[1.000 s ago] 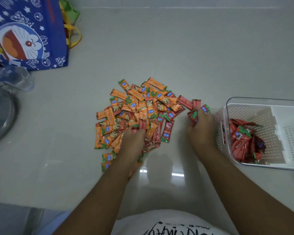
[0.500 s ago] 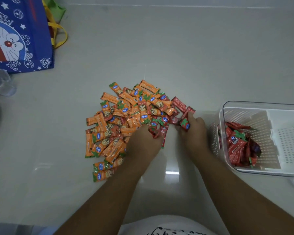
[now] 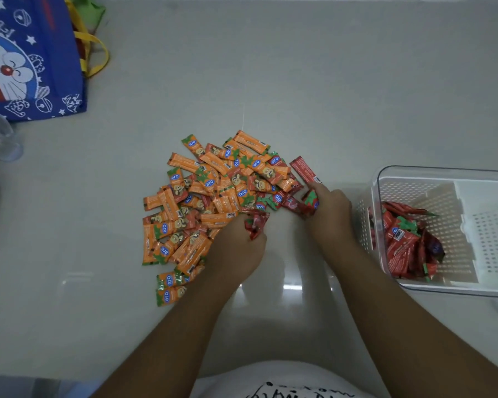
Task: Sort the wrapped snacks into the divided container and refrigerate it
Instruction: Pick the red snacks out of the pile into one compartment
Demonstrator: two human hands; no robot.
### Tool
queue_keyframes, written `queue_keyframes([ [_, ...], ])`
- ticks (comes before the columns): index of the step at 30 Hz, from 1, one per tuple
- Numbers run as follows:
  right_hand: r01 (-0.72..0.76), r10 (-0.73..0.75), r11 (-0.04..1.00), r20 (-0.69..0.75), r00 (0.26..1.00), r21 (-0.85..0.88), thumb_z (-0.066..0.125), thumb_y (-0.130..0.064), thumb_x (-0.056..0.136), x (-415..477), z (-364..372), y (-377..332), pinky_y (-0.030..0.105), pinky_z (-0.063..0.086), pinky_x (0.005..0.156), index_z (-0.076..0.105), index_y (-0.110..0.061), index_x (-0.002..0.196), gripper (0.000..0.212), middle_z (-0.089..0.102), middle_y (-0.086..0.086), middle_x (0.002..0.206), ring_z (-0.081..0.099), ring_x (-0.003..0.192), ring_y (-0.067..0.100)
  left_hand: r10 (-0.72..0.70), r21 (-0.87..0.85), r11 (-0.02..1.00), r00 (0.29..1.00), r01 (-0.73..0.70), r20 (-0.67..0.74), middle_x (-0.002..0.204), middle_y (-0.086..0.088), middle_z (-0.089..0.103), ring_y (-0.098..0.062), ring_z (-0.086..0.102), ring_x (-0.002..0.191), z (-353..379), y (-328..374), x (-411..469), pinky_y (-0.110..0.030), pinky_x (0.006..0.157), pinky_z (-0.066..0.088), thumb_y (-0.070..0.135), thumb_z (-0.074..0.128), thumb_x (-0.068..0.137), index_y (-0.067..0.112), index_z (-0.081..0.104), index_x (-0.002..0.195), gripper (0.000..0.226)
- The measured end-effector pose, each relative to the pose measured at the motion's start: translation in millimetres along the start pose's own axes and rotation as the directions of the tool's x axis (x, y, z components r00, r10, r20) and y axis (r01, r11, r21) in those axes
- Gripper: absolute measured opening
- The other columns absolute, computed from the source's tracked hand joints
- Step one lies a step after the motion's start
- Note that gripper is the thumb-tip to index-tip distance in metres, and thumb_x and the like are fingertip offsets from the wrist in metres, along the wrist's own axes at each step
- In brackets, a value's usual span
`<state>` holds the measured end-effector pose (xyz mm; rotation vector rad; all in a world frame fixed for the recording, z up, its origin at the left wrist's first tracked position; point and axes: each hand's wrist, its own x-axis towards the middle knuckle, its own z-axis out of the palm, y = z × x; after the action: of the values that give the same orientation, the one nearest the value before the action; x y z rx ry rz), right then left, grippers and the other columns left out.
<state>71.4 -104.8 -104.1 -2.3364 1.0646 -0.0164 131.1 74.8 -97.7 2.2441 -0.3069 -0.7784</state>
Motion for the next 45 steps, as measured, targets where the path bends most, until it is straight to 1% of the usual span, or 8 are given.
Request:
queue_keyframes([
  [6, -0.036, 0.033, 0.998, 0.051, 0.998, 0.046, 0.071, 0.001, 0.081, -15.0, 11.6, 6.2, 0.035, 0.044, 0.100, 0.065, 0.001, 0.116, 0.035, 0.043, 0.017, 0.121, 0.052, 0.103, 0.030, 0.055, 0.200, 0.979, 0.996, -0.040, -0.072, 0.080, 0.009, 0.067, -0.019, 0.067, 0.077, 3.2, -3.6, -0.5, -0.038, 0.065, 0.054, 0.051, 0.055, 0.089, 0.036, 0.053, 0.105, 0.022],
  [12, -0.096, 0.098, 0.991, -0.013, 0.995, 0.096, 0.071, -0.020, 0.082, -22.8, 8.3, 1.7, 0.041, 0.053, 0.082, 0.055, -0.019, 0.108, 0.030, 0.054, 0.009, 0.105, 0.053, 0.093, 0.025, 0.079, 0.407, 0.913, 0.972, 0.018, -0.221, 0.113, 0.001, 0.068, -0.026, 0.066, 0.106, 15.1, -1.4, 14.0, -0.037, 0.073, 0.052, 0.065, 0.072, 0.079, 0.024, 0.050, 0.124, 0.064],
  [20, -0.113, 0.112, 0.994, 0.096, 0.989, 0.011, 0.072, -0.049, 0.081, -3.6, 25.9, -22.7, 0.038, 0.044, 0.084, 0.062, -0.020, 0.114, 0.045, 0.066, 0.004, 0.107, 0.046, 0.113, 0.031, 0.055, 0.495, 0.867, 0.975, 0.060, -0.215, 0.096, 0.000, 0.070, -0.027, 0.069, 0.092, 8.2, -5.2, 13.4, -0.037, 0.069, 0.056, 0.068, 0.070, 0.076, 0.024, 0.065, 0.103, 0.051],
  [23, -0.072, 0.076, 0.997, 0.137, 0.988, -0.032, 0.069, -0.050, 0.083, -6.7, 24.0, -15.3, 0.036, 0.050, 0.082, 0.069, -0.017, 0.098, 0.037, 0.070, 0.007, 0.095, 0.058, 0.100, 0.031, 0.038, 0.423, 0.905, 0.983, 0.041, -0.178, 0.087, 0.001, 0.069, -0.027, 0.068, 0.083, 3.2, -3.1, 14.7, -0.033, 0.065, 0.054, 0.055, 0.064, 0.083, 0.023, 0.067, 0.095, 0.035],
  [28, -0.190, 0.206, 0.912, -0.005, 0.979, 0.363, 0.068, -0.034, 0.080, -11.6, 5.9, -9.9, 0.014, 0.036, 0.046, 0.060, -0.022, 0.073, 0.016, 0.063, -0.012, 0.061, 0.059, 0.057, -0.001, 0.053, 0.133, 0.990, 0.993, -0.038, -0.106, 0.061, 0.001, 0.060, -0.022, 0.059, 0.061, -9.3, -8.8, 9.5, -0.032, 0.055, 0.044, 0.039, 0.068, 0.084, 0.016, 0.060, 0.070, 0.028],
  [35, -0.196, 0.237, 0.916, -0.077, 0.968, 0.350, 0.067, -0.025, 0.089, 48.3, -1.5, -34.1, 0.024, 0.037, 0.071, 0.063, -0.012, 0.106, 0.022, 0.066, 0.003, 0.100, 0.056, 0.084, 0.019, -0.068, -0.231, 0.970, 0.997, 0.071, 0.020, 0.080, 0.006, 0.075, -0.010, 0.071, 0.069, -24.2, -7.1, -0.7, -0.034, 0.065, 0.060, 0.030, 0.072, 0.086, 0.030, 0.070, 0.088, 0.003],
  [40, -0.288, 0.298, 0.939, -0.024, 0.954, 0.190, 0.069, -0.040, 0.087, 65.3, 12.2, -33.6, 0.043, 0.052, 0.093, 0.063, -0.010, 0.115, 0.042, 0.062, 0.015, 0.117, 0.060, 0.108, 0.034, -0.036, -0.326, 0.939, 0.972, 0.113, 0.232, 0.097, 0.014, 0.073, 0.001, 0.070, 0.065, -28.5, -9.8, -2.7, -0.017, 0.053, 0.053, 0.014, 0.071, 0.092, 0.042, 0.050, 0.120, 0.045],
  [45, -0.337, 0.338, 0.926, 0.022, 0.941, 0.173, 0.075, -0.046, 0.081, 58.5, 19.8, -21.0, 0.041, 0.054, 0.088, 0.067, -0.006, 0.110, 0.050, 0.062, 0.017, 0.114, 0.063, 0.104, 0.036, -0.134, -0.360, 0.914, 0.977, 0.186, 0.165, 0.066, -0.007, 0.069, -0.014, 0.063, 0.056, -22.7, -7.8, -0.1, -0.027, 0.055, 0.051, 0.018, 0.072, 0.085, 0.017, 0.072, 0.098, 0.013],
])
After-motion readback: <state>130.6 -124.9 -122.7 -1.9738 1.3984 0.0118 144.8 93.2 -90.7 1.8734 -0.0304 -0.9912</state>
